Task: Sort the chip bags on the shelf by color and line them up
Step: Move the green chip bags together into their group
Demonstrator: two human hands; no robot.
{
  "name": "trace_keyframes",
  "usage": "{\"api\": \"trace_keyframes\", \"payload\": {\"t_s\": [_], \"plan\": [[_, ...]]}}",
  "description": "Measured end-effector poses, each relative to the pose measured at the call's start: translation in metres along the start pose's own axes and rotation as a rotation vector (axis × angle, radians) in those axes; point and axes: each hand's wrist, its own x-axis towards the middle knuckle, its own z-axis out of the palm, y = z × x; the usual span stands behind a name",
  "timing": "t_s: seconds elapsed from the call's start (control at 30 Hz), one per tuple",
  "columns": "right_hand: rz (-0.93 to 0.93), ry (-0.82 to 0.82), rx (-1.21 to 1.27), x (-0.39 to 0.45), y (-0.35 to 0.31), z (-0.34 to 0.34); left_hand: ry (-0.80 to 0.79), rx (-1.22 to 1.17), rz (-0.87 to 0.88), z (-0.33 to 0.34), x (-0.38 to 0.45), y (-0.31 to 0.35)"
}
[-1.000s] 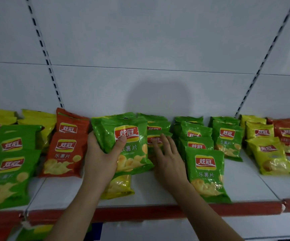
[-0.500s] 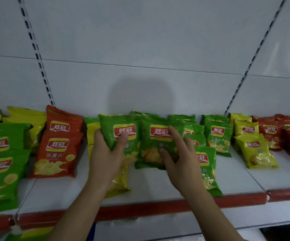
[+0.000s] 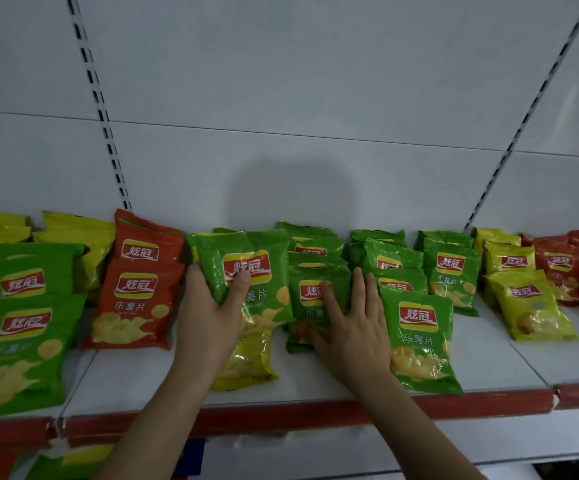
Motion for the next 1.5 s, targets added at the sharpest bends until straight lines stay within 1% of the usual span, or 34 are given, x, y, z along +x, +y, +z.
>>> {"api": "trace_keyframes", "payload": {"t_s": [0.17, 0.27, 0.33, 0.4, 0.47, 0.5, 0.57, 0.63, 0.67, 0.73, 0.77, 0.83, 0.93, 1.0, 1.1, 1.2, 1.27, 1.37, 1.5], "plan": [[-0.035, -0.071, -0.007, 0.009, -0.004, 0.000, -0.025, -0.020, 0.000, 0.006, -0.005, 0.002], [-0.016, -0.026, 0.104, 0.004, 0.000, -0.013, -0.064, -0.054, -0.025, 0.012, -0.009, 0.002], [-0.013, 0.072, 0.287, -0.001, 0.003, -0.027, -0.082, -0.085, -0.045, 0.018, -0.011, 0.001], [0.023, 0.139, 0.553, -0.005, 0.001, -0.045, -0.099, -0.101, -0.044, 0.025, -0.015, 0.002], [0.032, 0.072, 0.807, -0.008, -0.006, -0.066, -0.147, -0.087, -0.024, 0.034, -0.020, 0.004], [0.008, 0.040, 0.861, -0.010, -0.009, -0.072, -0.172, -0.068, -0.012, 0.040, -0.024, 0.005], [-0.041, 0.031, 0.813, -0.014, -0.008, -0.072, -0.205, -0.010, 0.021, 0.051, -0.031, 0.007], [-0.026, 0.073, 0.712, -0.018, -0.001, -0.064, -0.202, 0.116, 0.125, 0.057, -0.036, 0.008], [-0.012, 0.099, 0.651, -0.021, 0.003, -0.059, -0.185, 0.220, 0.232, 0.059, -0.036, 0.005], [0.005, 0.121, 0.525, -0.028, 0.011, -0.049, -0.149, 0.508, 0.485, 0.060, -0.034, -0.005], [0.004, 0.116, 0.481, -0.031, 0.014, -0.045, -0.146, 0.652, 0.572, 0.059, -0.033, -0.009], [-0.010, 0.102, 0.377, -0.036, 0.019, -0.033, -0.186, 0.854, 0.616, 0.060, -0.035, -0.014], [-0.043, 0.095, 0.158, -0.042, 0.022, -0.023, -0.273, 1.055, 0.612, 0.064, -0.041, -0.026], [-0.075, 0.096, 0.089, -0.043, 0.023, -0.023, -0.289, 1.160, 0.601, 0.065, -0.045, -0.032], [-0.100, 0.062, 0.058, -0.045, 0.027, -0.021, -0.267, 1.248, 0.582, 0.067, -0.050, -0.037], [-0.096, 0.034, 0.044, -0.044, 0.028, -0.019, -0.268, 1.262, 0.573, 0.068, -0.048, -0.037], [-0.091, 0.026, 0.042, -0.044, 0.028, -0.019, -0.257, 1.240, 0.568, 0.065, -0.047, -0.037], [-0.087, 0.042, 0.058, -0.045, 0.027, -0.022, -0.196, 1.163, 0.586, 0.055, -0.046, -0.037], [-0.109, 0.121, 0.117, -0.045, 0.003, -0.029, -0.100, 1.099, 0.573, 0.027, -0.039, -0.045]]}}
